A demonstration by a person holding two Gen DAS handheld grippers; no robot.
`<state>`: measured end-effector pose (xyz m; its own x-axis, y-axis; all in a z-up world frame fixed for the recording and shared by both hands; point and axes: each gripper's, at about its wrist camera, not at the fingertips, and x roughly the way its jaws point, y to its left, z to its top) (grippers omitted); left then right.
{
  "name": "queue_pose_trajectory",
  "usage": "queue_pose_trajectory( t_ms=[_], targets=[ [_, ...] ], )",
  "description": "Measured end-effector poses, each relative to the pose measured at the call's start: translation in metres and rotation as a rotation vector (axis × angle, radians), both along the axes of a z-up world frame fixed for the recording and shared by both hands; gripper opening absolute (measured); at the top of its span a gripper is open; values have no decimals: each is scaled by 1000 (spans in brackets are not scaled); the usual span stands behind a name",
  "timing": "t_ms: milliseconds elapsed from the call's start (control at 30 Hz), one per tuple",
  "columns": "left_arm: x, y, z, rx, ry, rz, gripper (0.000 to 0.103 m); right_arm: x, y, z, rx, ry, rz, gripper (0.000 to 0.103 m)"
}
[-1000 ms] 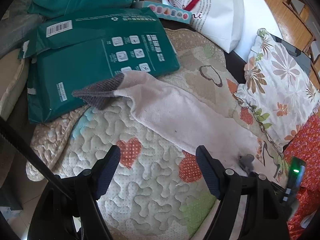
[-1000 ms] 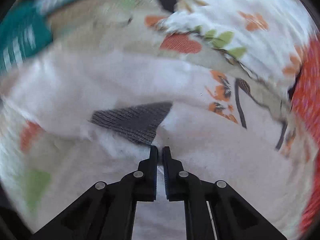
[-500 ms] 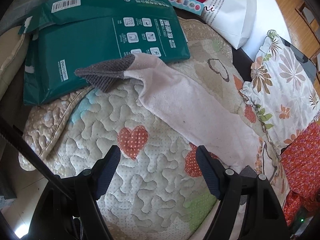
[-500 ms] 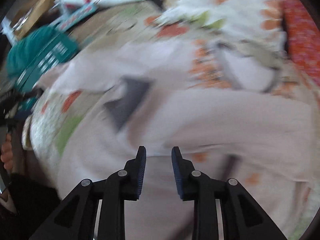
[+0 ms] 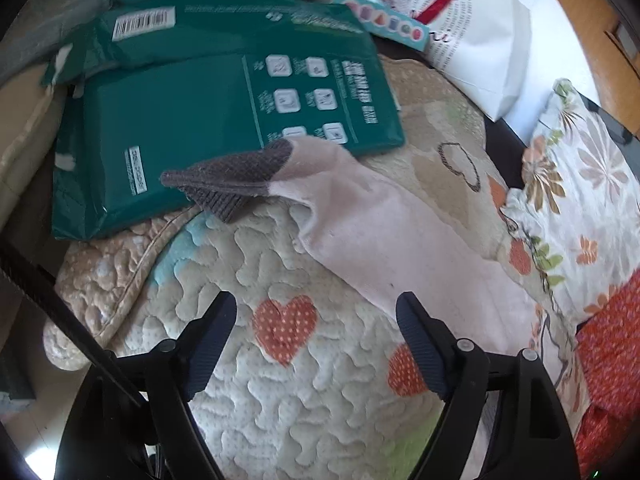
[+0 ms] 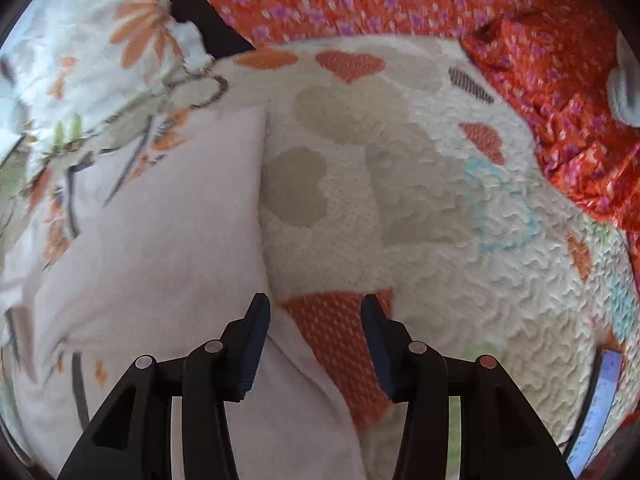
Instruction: Fold small clothes
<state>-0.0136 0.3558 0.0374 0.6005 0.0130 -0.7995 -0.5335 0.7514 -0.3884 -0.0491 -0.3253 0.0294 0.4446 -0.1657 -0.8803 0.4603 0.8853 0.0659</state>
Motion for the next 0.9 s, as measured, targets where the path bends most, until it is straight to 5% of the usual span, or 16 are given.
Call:
queue_pose_trajectory(
  t_ms=[167,433,500,533,667,900],
  targets=[
    [13,12,-27,-129,24,51,86,-38,7,8,151,-109,76,52],
    [62,4,-24,117,66,69,90,-85,6,-4,206,-125,86,53],
    [73,-1,-20,133,74,39,58,-91,3,-6,156,-135,83,53],
    [77,-6,-17,143,91,16,6,-90,1,-7,133,-135,80,53],
    [76,-47,21,188,10,-70,3,-85,-8,-8,147,-154,76,53],
    [63,-194,100,219,-214,-418,3,-80,-7,2,186,-200,115,53]
  ],
)
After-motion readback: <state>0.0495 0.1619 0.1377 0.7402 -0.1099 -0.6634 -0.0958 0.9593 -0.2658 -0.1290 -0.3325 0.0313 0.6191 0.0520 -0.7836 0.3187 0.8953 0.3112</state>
